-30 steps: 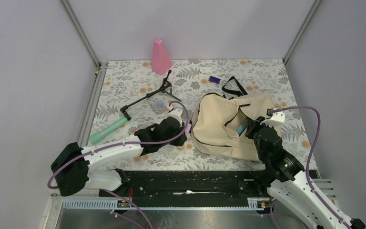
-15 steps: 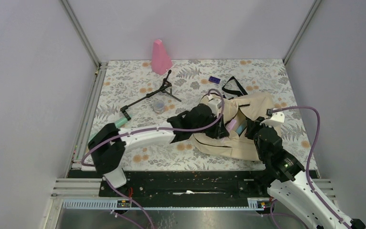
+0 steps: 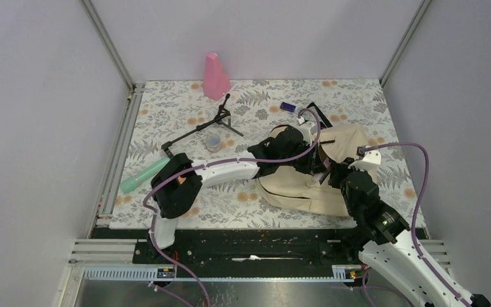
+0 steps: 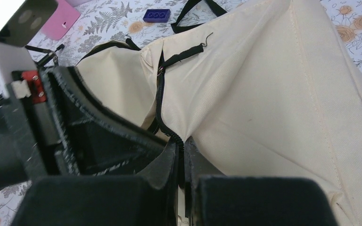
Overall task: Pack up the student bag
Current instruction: Place the stationery in the student bag.
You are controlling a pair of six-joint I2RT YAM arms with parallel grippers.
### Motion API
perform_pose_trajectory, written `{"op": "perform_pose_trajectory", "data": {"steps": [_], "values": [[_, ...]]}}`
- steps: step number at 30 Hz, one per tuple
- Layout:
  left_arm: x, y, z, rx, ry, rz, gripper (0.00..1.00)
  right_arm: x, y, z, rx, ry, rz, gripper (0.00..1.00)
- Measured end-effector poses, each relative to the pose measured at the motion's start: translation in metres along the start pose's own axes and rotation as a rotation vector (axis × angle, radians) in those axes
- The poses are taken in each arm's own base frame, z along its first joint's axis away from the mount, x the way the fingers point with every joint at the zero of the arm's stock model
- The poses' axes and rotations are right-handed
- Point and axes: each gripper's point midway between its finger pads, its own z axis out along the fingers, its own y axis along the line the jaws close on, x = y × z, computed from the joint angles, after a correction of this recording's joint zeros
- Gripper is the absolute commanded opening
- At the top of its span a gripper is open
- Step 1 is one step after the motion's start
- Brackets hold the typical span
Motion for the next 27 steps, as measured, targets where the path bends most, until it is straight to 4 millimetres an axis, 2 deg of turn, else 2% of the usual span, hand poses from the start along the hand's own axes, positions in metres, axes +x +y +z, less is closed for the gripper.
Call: {"op": "perform_pose_trajectory", "data": {"steps": [8,13,17,21,25,27], "values": [[-0.016,0.025,0.024,-0.004,-0.061,-0.024,0.08,0.001,0.001,0.000,-0.003,0.004,0.004,0.00],[-0.017,0.027,0.032,0.009,-0.077,-0.030,0.12,-0.001,0.002,0.000,-0.003,0.005,0.002,0.00],[-0.019,0.022,0.035,0.031,-0.092,-0.044,0.22,-0.001,0.002,0.001,-0.002,0.007,0.000,0.00],[-0.018,0.021,0.037,0.037,-0.098,-0.052,0.43,-0.001,0.002,0.001,-0.001,0.007,0.000,0.00],[-0.019,0.023,0.038,0.025,-0.104,-0.030,0.54,-0.001,0.002,0.001,-0.001,0.007,0.000,0.00],[-0.018,0.025,0.038,0.019,-0.101,-0.016,0.54,-0.001,0.002,0.001,-0.001,0.007,0.000,0.00]]}}
